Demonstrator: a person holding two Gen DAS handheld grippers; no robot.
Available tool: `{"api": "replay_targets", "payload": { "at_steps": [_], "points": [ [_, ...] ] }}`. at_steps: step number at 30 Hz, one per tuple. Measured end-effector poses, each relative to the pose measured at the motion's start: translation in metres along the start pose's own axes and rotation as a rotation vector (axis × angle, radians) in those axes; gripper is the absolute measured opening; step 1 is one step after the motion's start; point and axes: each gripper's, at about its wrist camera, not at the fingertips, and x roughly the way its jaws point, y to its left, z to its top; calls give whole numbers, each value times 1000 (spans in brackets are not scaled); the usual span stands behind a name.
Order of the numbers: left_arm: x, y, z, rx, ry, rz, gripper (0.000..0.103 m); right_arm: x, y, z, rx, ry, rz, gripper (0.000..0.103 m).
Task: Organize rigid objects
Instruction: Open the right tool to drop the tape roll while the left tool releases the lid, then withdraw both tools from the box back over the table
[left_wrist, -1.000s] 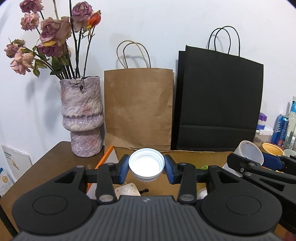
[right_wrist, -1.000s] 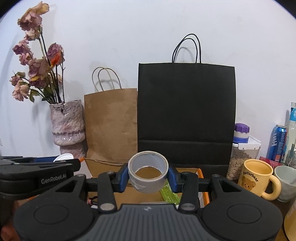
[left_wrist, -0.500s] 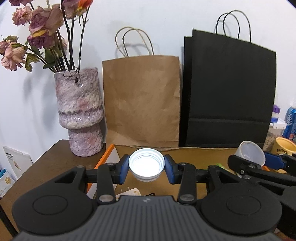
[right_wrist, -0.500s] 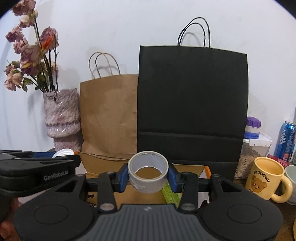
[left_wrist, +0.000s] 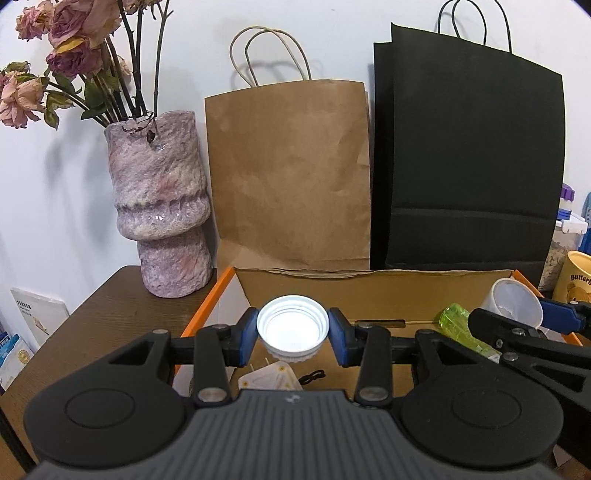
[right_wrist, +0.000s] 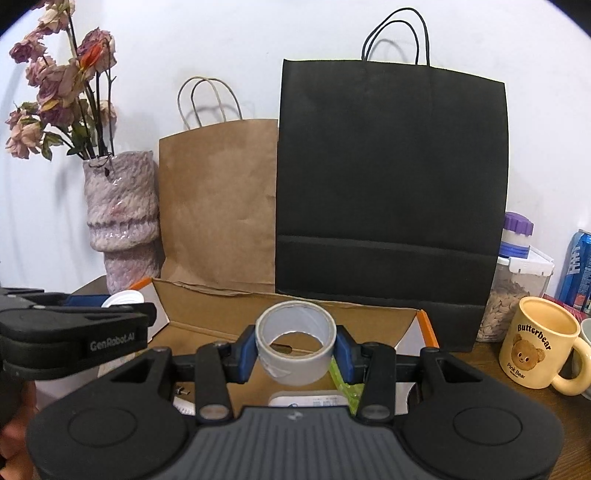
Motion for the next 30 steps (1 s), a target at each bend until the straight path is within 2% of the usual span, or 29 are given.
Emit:
{"api": "replay_targets", "payload": {
  "at_steps": [3,4,5,7,12,14,16,30],
  "points": [
    [1,0,0,5,1,8,45,1,-3,-1,12,3,-6,43],
    [1,0,0,4,1,6,52,2,-5,-1,16,8,-7,47],
    [1,1,0,2,0,7,59,2,-6,-1,22,10,-5,51],
    [0,1,0,3,-8,11,68,0,-9,-1,39,1,-6,75],
    [-2,2,0,4,-16,18,92,-5,-13,0,55,-29,-10,97],
    [-2,4,0,2,-24,28,102,-6,-14,1,65,-34,-11,99],
    [-2,5,0,-4,-22,28,103,-6,-15,1,69,-35,-15,103],
    [-2,9,1,-16,-22,36,103,-6,-13,1,64,-31,-23,103]
  ]
}}
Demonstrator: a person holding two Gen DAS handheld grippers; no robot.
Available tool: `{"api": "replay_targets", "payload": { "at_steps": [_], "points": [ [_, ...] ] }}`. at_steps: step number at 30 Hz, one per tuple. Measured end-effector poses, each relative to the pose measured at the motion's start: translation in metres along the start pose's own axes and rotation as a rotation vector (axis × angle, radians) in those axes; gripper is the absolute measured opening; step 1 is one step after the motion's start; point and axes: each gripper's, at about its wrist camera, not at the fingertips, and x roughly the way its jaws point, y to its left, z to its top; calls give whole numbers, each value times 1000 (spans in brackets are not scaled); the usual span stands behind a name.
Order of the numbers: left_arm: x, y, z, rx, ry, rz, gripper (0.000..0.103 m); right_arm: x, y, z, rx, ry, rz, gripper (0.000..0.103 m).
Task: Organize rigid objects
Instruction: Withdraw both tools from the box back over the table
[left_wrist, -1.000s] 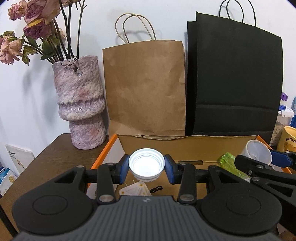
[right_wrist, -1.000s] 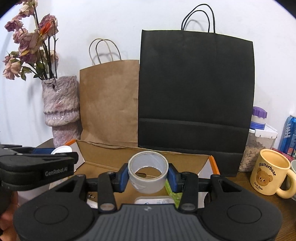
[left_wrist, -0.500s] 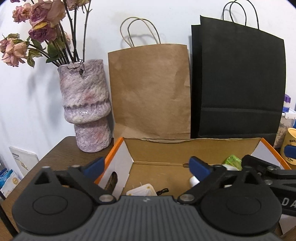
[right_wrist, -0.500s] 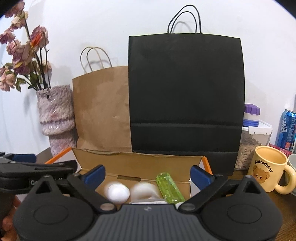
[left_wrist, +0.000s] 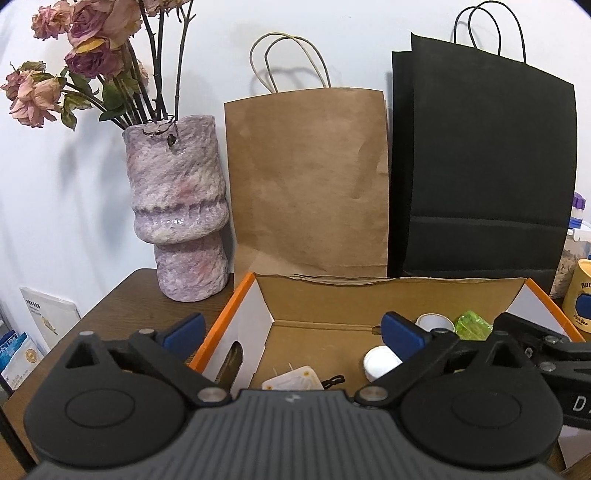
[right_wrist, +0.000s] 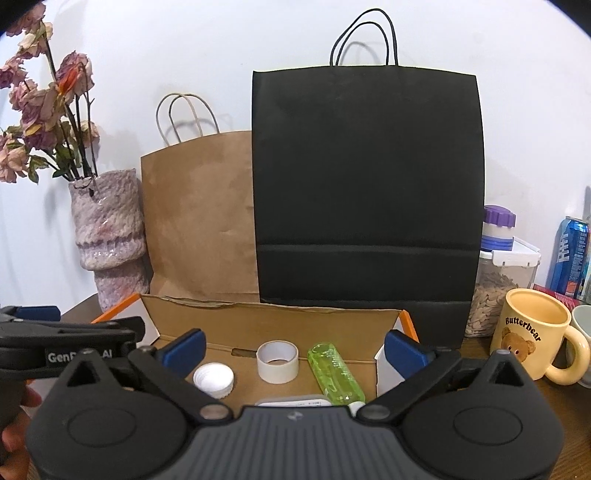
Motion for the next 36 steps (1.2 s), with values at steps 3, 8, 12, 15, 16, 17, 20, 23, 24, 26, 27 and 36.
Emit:
{"api": "replay_targets", "payload": {
  "at_steps": [3,8,12,15,16,17,20,23,24,26,27,36],
  "points": [
    [0,1,0,-2,0,-1,103,-1,0,1,0,-2,-1,103],
    [-3,3,1,-11,-7,-2,103,-4,-1,2,1,-6,-3,103],
    [-6,5,2,-17,-9,-2,103,-8,-2,3,8,-10,0,103],
    [-9,7,2,-22,-10,-3,103,-14,-2,2,-4,-19,-1,103],
    [-10,8,2,-23,-11,-3,103,-16,-2,2,-7,-22,-3,103],
    [-12,8,2,-25,-11,-4,103,-18,-3,2,-7,-25,-4,103],
    [-17,10,2,-26,-14,-7,103,-27,-6,1,-5,-36,-4,103],
    [-25,11,1,-26,-21,-10,103,-36,-9,0,-9,-46,-9,103],
    [-28,11,1,-26,-22,-12,103,-40,-10,0,-9,-51,-9,103],
    [-34,11,0,-27,-27,-17,103,-47,-11,0,-9,-57,-8,103],
    [-37,12,0,-27,-29,-18,103,-51,-12,0,-10,-61,-8,103],
    [-62,12,-12,-21,-33,-27,103,-84,-10,-8,-46,-76,-8,103]
  ]
}}
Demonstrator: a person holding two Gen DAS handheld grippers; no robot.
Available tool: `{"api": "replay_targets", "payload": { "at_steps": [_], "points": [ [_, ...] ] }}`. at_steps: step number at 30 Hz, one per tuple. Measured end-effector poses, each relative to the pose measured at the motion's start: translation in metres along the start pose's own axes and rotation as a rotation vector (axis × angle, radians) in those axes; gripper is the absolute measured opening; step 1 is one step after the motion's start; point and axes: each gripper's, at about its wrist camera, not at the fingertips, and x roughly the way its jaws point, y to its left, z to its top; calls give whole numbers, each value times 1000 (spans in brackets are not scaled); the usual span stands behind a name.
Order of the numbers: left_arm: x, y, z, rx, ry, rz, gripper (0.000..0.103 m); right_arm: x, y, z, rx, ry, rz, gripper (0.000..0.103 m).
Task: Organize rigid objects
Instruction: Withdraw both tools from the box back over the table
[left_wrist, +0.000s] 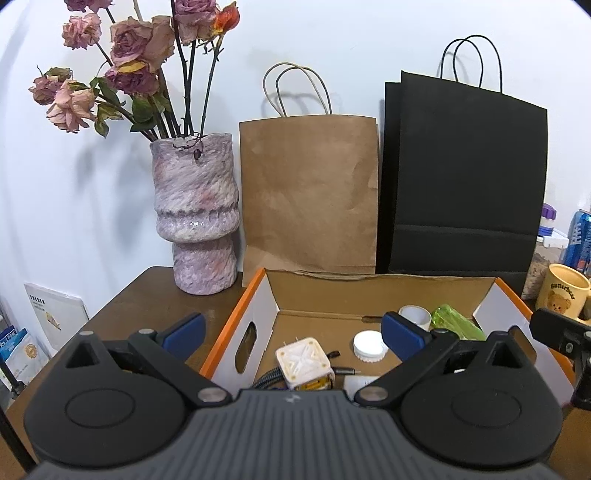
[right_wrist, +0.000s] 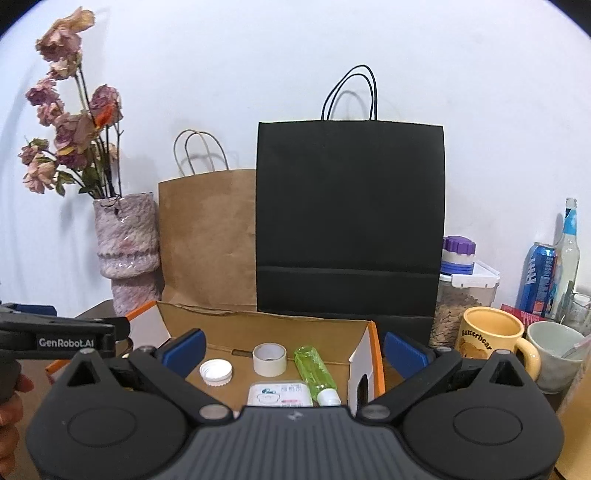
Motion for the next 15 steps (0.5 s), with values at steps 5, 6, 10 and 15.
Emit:
{"api": "replay_targets", "payload": {
  "at_steps": [5,6,10,15],
  "points": [
    [-14,0,-7,3,3,-7,103,-17,0,-6,-18,5,3,103],
    [-17,0,-8,3,4,-7,103,-20,0,-8,-22,8,3,103],
    [-29,0,-14,2,8,-11,103,-33,-2,-15,-31,19,1,103],
    [-44,-2,-24,11,18,-16,103,-50,-5,-24,-35,35,-2,103]
  ]
}}
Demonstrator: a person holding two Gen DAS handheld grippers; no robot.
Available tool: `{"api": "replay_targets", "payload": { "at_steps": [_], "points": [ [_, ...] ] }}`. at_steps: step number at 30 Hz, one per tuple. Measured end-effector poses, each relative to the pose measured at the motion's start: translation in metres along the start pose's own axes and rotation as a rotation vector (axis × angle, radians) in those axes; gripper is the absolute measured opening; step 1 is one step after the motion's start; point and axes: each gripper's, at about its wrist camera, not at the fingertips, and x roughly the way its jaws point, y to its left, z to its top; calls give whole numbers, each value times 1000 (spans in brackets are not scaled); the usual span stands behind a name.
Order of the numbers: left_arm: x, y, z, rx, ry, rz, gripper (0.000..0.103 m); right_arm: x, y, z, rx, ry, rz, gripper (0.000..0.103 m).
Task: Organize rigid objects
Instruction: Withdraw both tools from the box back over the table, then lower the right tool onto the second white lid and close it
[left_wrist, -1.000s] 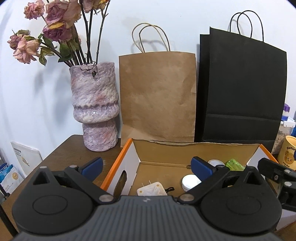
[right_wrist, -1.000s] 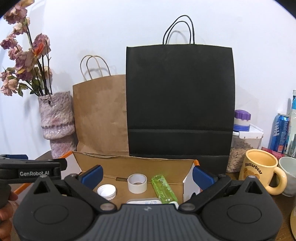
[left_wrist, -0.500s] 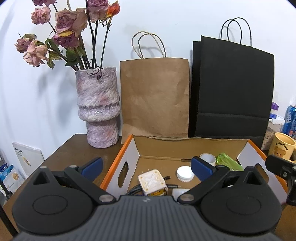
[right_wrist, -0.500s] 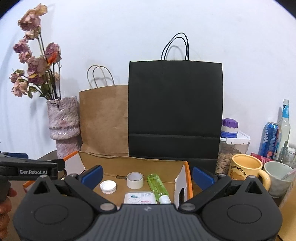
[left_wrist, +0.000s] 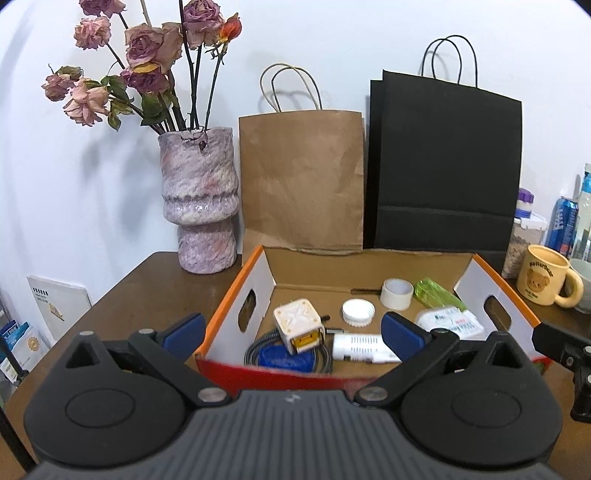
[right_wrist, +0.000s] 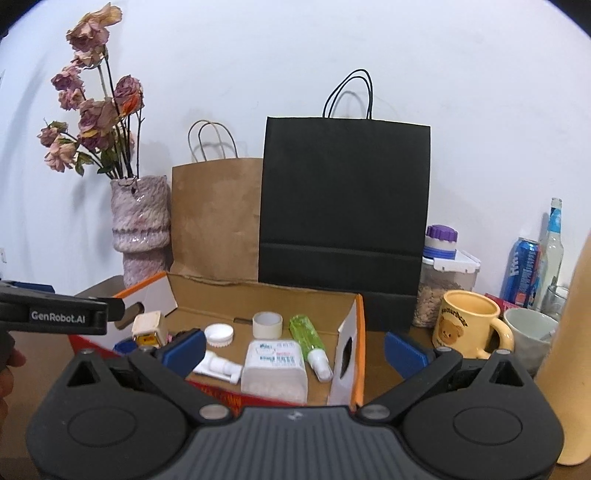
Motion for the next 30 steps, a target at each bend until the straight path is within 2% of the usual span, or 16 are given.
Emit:
{"api": "replay_targets", "payload": {
  "at_steps": [18,30],
  "points": [
    [-53,-12,-36,23,44,-16,103,-56,-6,-30,9,37,7,103],
    [-68,-18,-59,46,80,-27,103,-65,-3,-56,-30,119,21,103]
  ]
}}
